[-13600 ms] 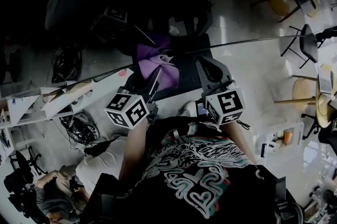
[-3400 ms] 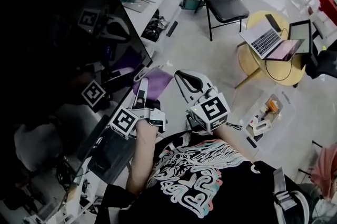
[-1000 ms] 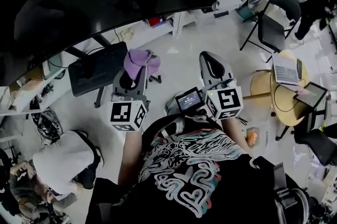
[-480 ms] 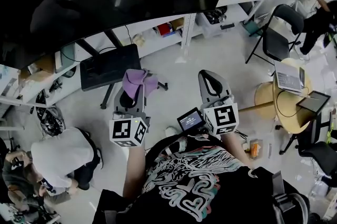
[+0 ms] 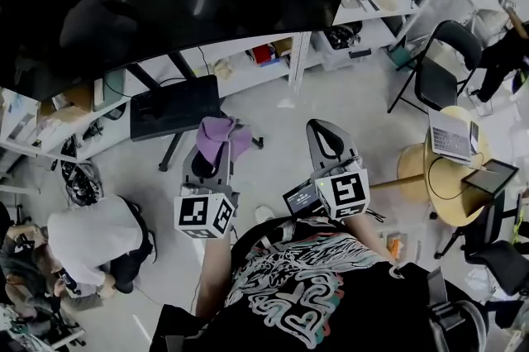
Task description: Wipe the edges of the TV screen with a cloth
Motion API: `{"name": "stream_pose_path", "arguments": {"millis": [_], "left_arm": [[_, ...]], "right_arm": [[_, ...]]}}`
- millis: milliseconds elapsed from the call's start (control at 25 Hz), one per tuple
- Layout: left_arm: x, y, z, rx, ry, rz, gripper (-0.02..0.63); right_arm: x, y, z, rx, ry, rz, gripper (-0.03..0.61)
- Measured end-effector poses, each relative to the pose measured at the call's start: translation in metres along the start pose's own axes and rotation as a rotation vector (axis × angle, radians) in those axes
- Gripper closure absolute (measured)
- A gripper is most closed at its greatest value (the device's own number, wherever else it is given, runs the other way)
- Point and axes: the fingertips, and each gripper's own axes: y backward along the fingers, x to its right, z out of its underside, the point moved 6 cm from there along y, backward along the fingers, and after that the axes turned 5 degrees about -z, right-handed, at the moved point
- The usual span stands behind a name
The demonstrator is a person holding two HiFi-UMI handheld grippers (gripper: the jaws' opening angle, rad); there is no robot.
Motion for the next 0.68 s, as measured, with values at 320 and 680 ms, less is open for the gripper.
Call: {"name": "stream_pose_path", "arguments": {"millis": [320,680], "left_arm": [[0.034,-0.004,0.0,0.0,-0.044,-0.005,0.482],[0.047,-0.001,0.002,0.005,-0.087,-0.009,0.482]], "right_arm": [[0.017,0.012,-0.004,0.011,0.023,-0.038,0.546],[0.019,0.018,0.001,0.012,0.02,-0.068,0.546]]}}
